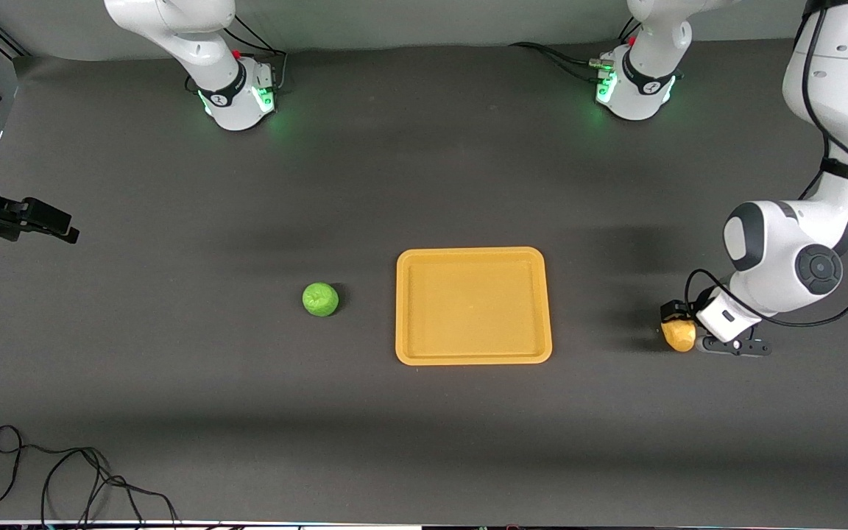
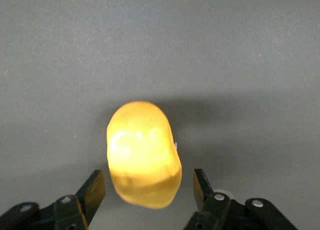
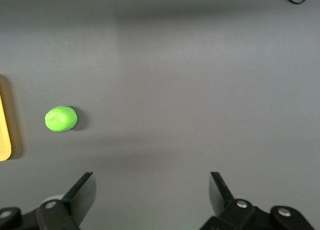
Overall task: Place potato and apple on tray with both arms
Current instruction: 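Close the left gripper on the potato and lift it, then carry the potato onto the tray while the right gripper reaches the apple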
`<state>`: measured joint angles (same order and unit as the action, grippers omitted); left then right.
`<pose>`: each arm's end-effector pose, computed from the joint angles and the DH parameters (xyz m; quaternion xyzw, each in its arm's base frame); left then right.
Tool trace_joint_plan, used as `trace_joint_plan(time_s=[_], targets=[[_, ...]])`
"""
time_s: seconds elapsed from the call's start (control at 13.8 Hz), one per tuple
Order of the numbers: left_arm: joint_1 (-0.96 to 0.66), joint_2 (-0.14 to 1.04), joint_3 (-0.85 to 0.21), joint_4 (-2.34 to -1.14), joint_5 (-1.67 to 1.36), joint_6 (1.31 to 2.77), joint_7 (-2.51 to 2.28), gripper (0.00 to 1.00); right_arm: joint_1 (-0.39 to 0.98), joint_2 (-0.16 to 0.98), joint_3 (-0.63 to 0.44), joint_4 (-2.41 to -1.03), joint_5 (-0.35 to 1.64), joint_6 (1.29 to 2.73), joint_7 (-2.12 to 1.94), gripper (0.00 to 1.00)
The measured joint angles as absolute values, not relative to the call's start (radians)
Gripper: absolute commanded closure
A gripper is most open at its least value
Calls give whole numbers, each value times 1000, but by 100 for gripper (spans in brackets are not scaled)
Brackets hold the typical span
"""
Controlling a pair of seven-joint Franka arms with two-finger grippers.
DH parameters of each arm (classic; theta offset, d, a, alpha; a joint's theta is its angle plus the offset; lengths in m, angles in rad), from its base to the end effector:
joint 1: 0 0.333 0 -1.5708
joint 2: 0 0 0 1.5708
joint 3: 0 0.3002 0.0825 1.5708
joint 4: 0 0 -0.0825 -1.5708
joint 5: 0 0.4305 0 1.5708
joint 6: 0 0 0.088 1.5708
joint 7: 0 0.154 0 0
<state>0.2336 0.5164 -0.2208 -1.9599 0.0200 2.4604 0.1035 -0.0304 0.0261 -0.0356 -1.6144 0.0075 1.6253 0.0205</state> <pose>0.6389 0.0033 0.1181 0.9981 -0.0392 0.0012 0.0479 0.6099 -0.0390 0.5280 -0.9990 0.0435 0.0075 0.0035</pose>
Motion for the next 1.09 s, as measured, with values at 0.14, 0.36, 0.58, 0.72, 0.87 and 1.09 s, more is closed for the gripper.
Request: trace_joint_plan(time_s=[0.14,0.36,0.58,0.72,0.87,1.09], targets=[[228,541,-223,-1952,20,2498,99,49,-15,26,-35,-1615,8,1625,21,0],[226,549,-222,-1944,21,2513,93,87,19,27,-34,-1615,8,1625,21,0],[224,515,-226,-1919,21,2411,61,94,36,27,-34,-1615,8,1625,21,0],[191,450,-232,-1909,19,2329,-21,98,35,28,-35,-1616,8,1625,21,0],[103,393,-237,-1892,19,2270,-177,97,37,29,-35,-1616,8,1625,21,0],[-104,385,-242,-1837,18,2228,-445,97,43,32,-35,-1618,8,1625,23,0]])
